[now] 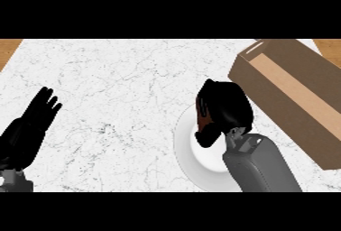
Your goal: Pick the sweet potato from the plate and place it in the cardboard box
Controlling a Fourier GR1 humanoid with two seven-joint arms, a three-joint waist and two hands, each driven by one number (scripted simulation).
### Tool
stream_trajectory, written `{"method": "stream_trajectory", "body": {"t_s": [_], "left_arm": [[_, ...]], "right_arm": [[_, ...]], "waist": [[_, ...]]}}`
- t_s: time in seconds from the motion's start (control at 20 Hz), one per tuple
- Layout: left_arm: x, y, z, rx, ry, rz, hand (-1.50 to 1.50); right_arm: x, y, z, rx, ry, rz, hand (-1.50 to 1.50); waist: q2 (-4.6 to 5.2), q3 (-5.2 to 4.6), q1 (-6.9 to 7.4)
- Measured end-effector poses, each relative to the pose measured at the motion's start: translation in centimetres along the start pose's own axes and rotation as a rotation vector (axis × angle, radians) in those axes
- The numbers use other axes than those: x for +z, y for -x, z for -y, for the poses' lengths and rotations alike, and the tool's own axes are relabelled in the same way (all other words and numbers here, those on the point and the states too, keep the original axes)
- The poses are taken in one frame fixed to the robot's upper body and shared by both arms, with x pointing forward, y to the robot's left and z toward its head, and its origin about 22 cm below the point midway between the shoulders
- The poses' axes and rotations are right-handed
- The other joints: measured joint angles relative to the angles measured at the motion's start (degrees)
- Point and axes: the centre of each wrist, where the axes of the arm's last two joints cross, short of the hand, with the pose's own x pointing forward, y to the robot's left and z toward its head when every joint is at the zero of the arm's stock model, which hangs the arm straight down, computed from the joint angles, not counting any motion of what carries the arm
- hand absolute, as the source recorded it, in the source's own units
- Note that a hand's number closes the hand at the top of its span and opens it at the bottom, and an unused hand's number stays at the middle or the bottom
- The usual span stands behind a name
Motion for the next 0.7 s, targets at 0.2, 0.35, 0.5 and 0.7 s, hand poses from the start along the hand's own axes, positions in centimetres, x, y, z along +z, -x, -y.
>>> {"method": "stream_trajectory", "body": {"t_s": [0.2, 0.35, 0.5, 0.7], "left_arm": [[0.5, -0.4, -0.3, -0.001, 0.002, -0.003, 0.00], [0.2, -0.4, -0.1, 0.001, 0.006, -0.001, 0.00], [0.3, -0.5, -0.2, -0.003, 0.008, -0.003, 0.00], [0.4, 0.1, -0.3, 0.000, 0.003, 0.000, 0.00]], "right_arm": [[2.5, -1.5, 4.5, -0.020, 0.151, 0.014, 1.50], [4.2, -2.3, 7.5, -0.041, 0.275, -0.017, 1.50], [5.3, -2.3, 10.0, -0.062, 0.370, -0.074, 1.50], [5.8, -1.1, 12.8, -0.081, 0.468, -0.145, 1.50]], "waist": [[-0.14, -0.01, 0.00], [-0.14, -0.02, -0.06], [-0.09, -0.04, 0.02], [0.00, -0.03, 0.11]]}}
